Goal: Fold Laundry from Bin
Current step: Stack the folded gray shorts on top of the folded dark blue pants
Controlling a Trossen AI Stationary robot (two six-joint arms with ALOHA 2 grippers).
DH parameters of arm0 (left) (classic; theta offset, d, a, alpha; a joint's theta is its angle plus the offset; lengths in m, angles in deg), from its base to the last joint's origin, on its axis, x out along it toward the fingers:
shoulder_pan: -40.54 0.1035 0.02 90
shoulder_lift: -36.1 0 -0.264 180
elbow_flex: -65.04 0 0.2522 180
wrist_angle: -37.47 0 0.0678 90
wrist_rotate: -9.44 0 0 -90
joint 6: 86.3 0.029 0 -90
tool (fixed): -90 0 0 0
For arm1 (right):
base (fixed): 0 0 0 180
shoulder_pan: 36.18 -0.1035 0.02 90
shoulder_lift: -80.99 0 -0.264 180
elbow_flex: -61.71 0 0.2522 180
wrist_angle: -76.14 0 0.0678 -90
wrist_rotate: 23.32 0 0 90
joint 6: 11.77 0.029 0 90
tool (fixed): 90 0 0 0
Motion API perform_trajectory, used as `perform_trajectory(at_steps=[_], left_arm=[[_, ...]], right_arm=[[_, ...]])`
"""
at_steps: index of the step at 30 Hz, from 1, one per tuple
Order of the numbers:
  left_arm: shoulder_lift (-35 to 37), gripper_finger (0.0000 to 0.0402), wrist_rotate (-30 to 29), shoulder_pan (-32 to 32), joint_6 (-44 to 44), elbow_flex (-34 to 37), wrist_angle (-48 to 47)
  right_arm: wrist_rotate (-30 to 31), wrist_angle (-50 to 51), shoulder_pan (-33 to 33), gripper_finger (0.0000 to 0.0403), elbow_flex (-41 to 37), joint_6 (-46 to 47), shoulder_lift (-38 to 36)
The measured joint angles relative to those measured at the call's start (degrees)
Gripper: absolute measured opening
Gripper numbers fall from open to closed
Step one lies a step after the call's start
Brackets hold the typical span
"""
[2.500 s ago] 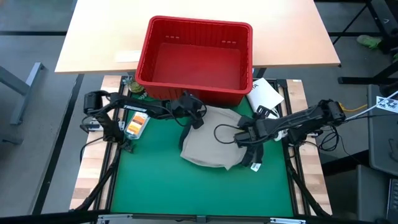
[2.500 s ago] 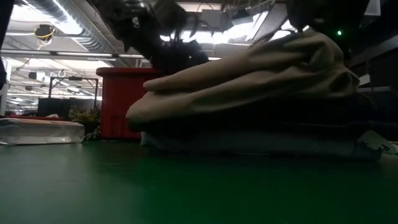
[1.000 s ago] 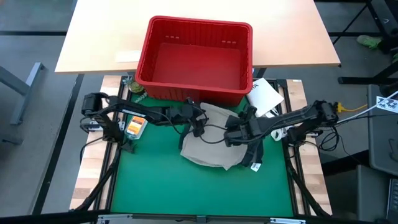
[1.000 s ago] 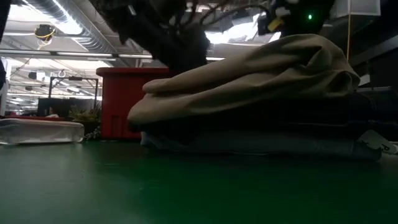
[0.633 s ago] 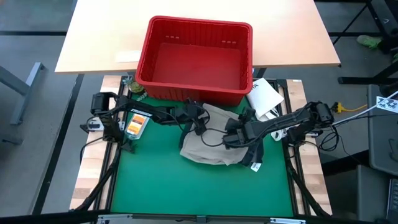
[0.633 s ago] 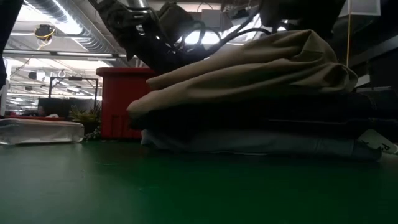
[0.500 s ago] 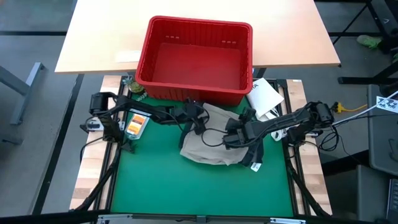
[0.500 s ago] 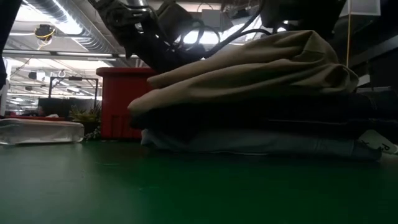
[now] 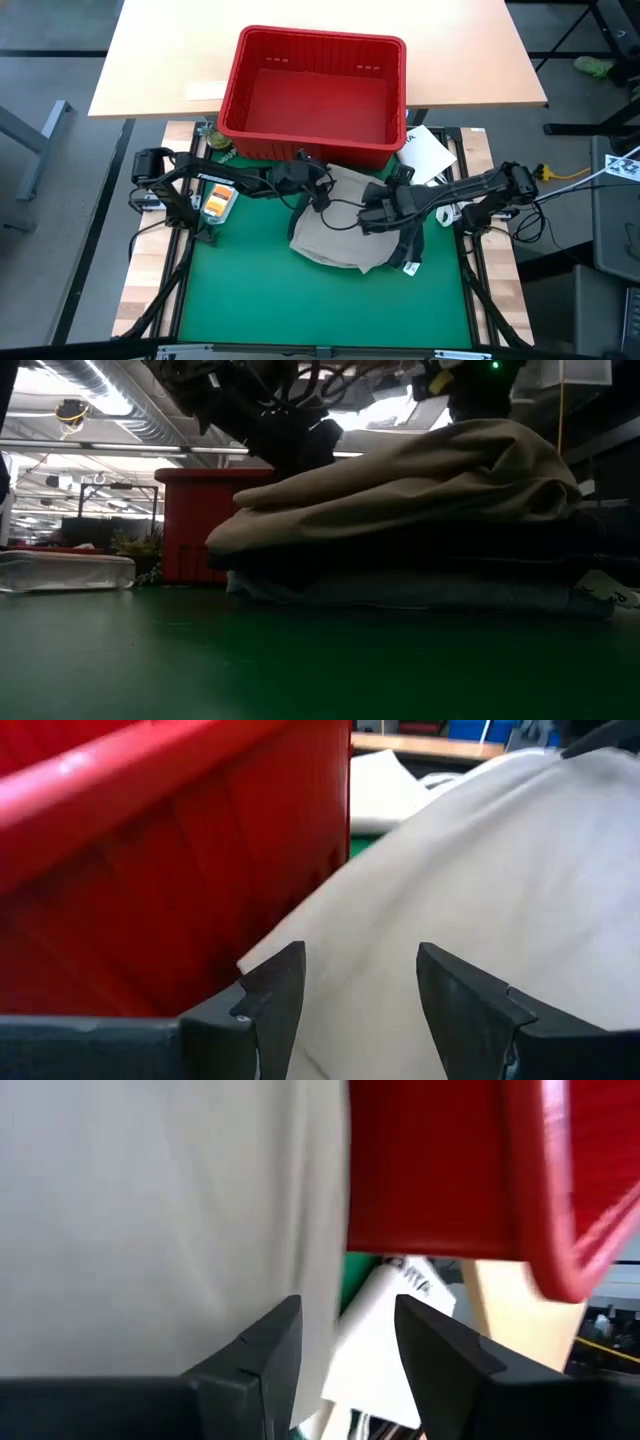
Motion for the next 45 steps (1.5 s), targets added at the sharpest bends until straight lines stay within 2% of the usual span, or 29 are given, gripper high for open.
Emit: perform_trajectory(at_steps=[8,18,22,26,33,39,45], left_arm=[[0.0,0.0188,0.07,1.05,-0.08,0.0,2.02],[-4.08,0.0188,0.21,3.0,-0.09,-0.04,1.04],[-3.93,0.0188,0.2,2.99,-0.09,-0.04,1.25],[-2.43,0.0188,0.16,2.26,-0.07,-0.04,1.34],[3.05,0.0188,0.22,-0.39,0.26,-0.04,1.56],[8.05,0.0188,5.48,-4.16,0.07,-0.07,-0.1],[8.99,0.0188,13.18,-9.78,-1.6,-0.11,-2.59]], right_arm=[[4.5,-0.42,0.0,0.0161,-1.03,0.11,-0.04],[2.19,-5.68,0.02,0.0161,-10.68,4.67,-0.04],[0.65,-5.02,0.04,0.0161,-11.8,4.7,-0.04],[-0.19,0.38,0.0,0.0161,-8.41,4.67,-0.02],[-4.59,6.06,-0.71,0.0161,2.5,2.86,-0.03],[-4.63,2.79,-5.84,0.0161,9.94,1.56,-0.04],[-4.59,-7.6,-14.21,0.0161,10.96,1.45,0.67]])
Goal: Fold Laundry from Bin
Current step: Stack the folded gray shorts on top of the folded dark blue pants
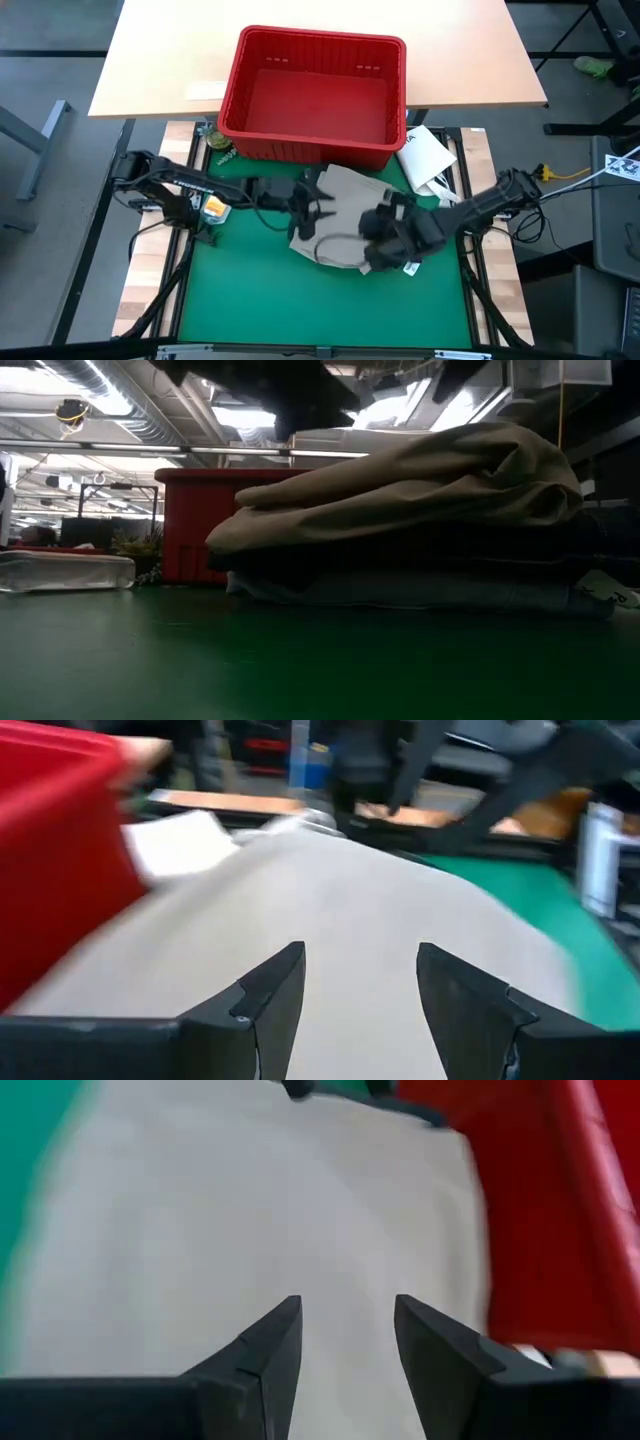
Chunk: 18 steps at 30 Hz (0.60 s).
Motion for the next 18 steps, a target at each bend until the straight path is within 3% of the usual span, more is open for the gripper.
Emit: perform_trajectory(at_steps=[9,18], left_arm=[[-0.01,0.0188,2.0,-9.58,0.02,0.0,-8.45],[-4.38,0.0188,-4.43,-14.76,-0.02,0.0,-10.59]], right_arm=[[0.46,-6.69,-10.17,0.0161,-0.02,0.25,7.8],[-1.44,-7.29,-11.3,0.0161,-0.02,4.77,15.71]])
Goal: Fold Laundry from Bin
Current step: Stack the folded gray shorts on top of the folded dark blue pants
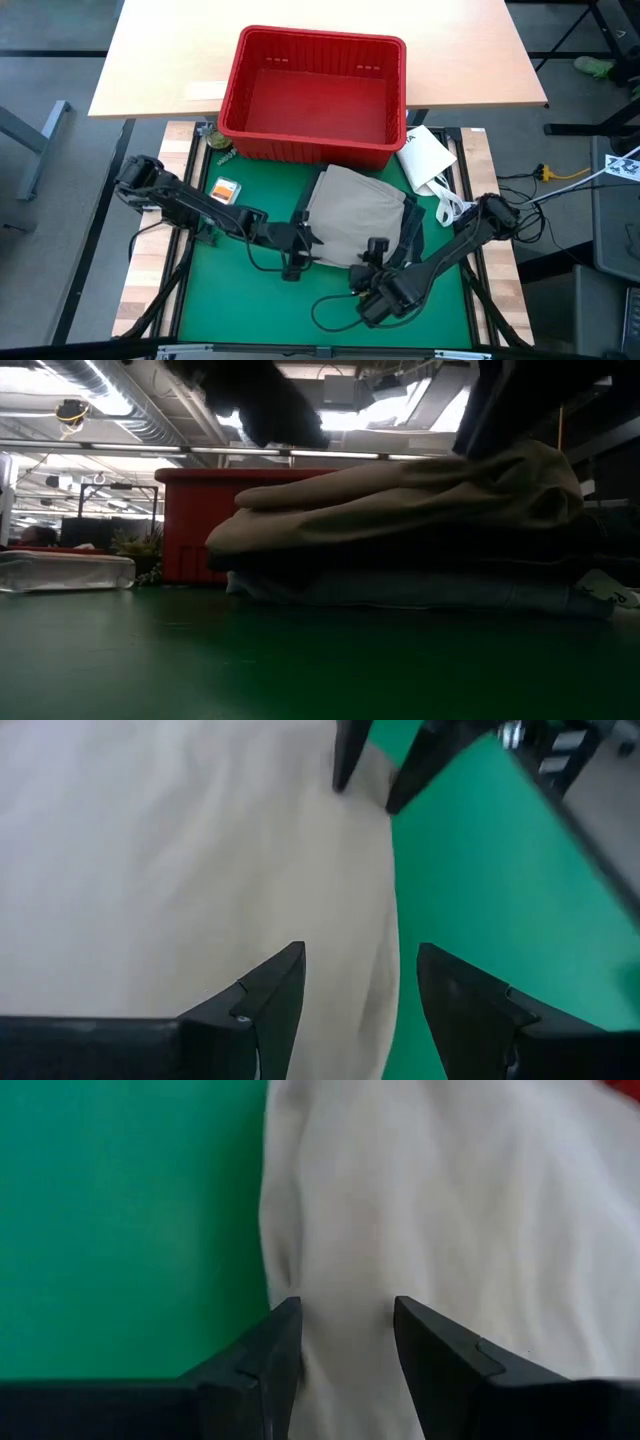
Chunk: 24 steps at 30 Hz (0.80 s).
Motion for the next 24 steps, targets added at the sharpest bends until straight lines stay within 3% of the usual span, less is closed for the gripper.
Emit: perform_trajectory(at_steps=[10,24], left_arm=[[-8.81,0.0188,-1.67,0.49,0.03,0.0,-0.6],[-9.25,0.0188,-1.04,0.2,0.02,-1.55,-0.76]], right_arm=[[-3.66,1.6,0.48,0.0161,0.0,-0.04,2.11],[-7.17,3.3,0.76,0.0161,2.77,-0.05,1.8]])
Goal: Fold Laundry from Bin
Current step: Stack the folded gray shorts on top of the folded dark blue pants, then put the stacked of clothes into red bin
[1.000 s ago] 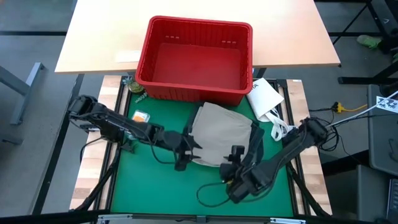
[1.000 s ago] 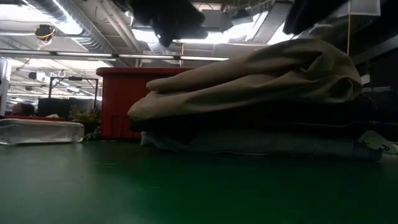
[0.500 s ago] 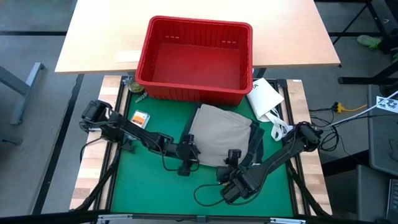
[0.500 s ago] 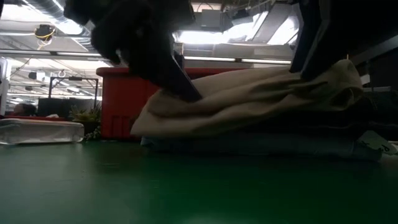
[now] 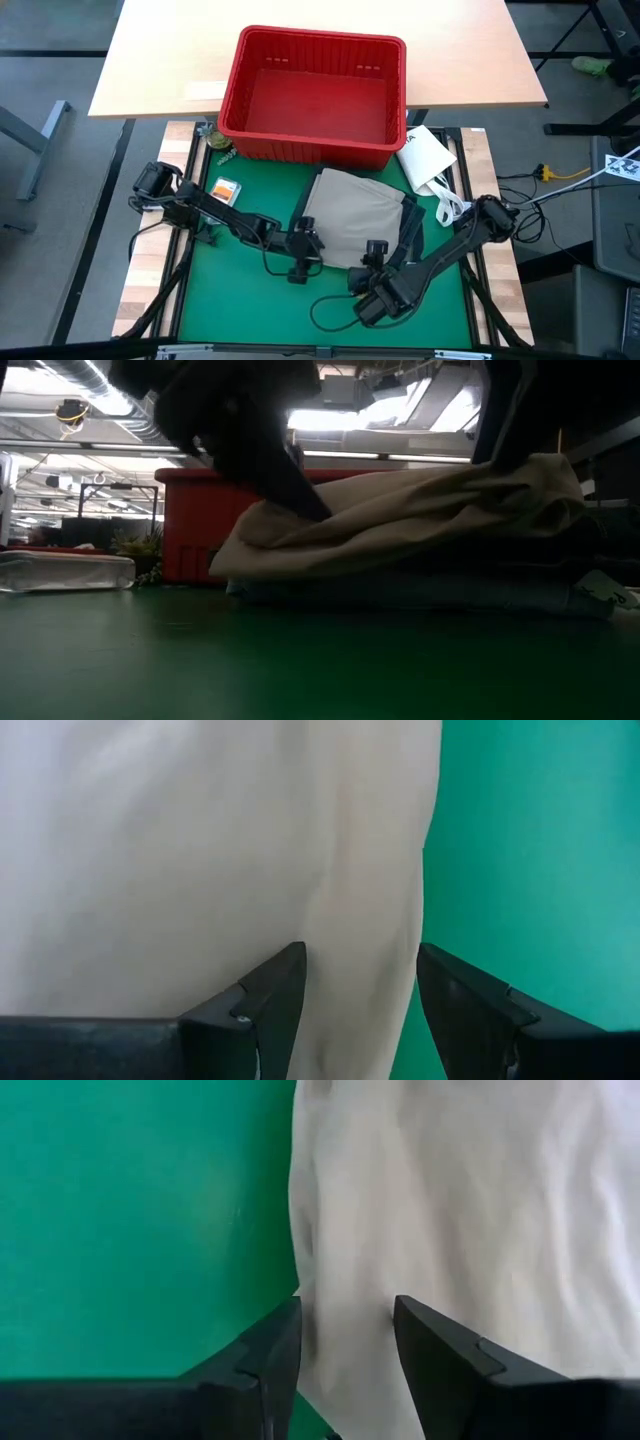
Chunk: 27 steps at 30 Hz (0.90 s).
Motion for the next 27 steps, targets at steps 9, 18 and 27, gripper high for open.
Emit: perform_trajectory(at_steps=[9,18,27], left_arm=[[0.0,0.0188,-0.01,0.04,0.45,-9.19,-11.26],[2.09,0.0188,0.07,0.53,5.63,-20.53,-31.53],[16.4,0.0188,0.02,4.77,5.6,-20.53,-39.17]], right_arm=[[4.01,8.1,-0.04,0.0161,10.1,-0.04,0.0],[7.78,22.28,-0.04,0.0161,20.24,-0.46,-0.13],[12.35,22.15,-0.07,0.0161,20.42,-4.14,-8.35]])
